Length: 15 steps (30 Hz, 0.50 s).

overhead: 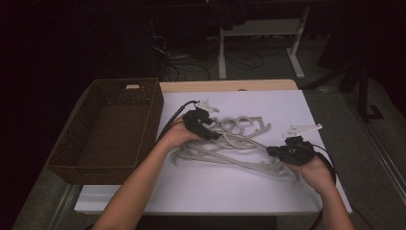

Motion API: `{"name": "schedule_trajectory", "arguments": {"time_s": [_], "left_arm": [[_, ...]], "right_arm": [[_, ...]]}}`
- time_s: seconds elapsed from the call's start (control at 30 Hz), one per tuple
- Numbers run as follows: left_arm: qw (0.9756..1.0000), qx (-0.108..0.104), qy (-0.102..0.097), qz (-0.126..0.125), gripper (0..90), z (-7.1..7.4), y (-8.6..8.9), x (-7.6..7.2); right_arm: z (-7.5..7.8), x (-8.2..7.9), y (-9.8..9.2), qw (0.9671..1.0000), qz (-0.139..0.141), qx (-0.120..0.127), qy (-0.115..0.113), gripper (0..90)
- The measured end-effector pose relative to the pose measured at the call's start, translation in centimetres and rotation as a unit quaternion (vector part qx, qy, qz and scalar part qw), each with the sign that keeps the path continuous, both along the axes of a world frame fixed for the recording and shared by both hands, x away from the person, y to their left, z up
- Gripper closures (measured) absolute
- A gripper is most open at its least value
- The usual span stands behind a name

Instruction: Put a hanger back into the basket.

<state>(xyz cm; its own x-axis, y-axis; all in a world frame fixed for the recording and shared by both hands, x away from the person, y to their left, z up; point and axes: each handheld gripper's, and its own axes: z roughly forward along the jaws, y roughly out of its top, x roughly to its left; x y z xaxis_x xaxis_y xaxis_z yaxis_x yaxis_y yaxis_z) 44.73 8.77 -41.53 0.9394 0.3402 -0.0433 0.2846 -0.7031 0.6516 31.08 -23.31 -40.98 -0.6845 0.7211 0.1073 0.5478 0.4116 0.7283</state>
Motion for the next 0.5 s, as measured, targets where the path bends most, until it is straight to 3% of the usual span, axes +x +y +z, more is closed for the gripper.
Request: {"name": "schedule_trajectory", "arguments": {"time_s": [0.23, 0.5], "left_arm": [[0.9992, 0.033, -0.006, -0.021, 35.1, -0.6, -1.3, 0.4], [0.9963, 0.071, -0.011, -0.047, 53.4, -1.2, -2.1, 0.5]], "right_arm": [[0.1, 0.0, 0.0, 1.0, 0.002, -0.001, -0.003, 89.1], [0.1, 0.0, -0.1, 1.0, 0.001, 0.0, -0.005, 89.0]]}}
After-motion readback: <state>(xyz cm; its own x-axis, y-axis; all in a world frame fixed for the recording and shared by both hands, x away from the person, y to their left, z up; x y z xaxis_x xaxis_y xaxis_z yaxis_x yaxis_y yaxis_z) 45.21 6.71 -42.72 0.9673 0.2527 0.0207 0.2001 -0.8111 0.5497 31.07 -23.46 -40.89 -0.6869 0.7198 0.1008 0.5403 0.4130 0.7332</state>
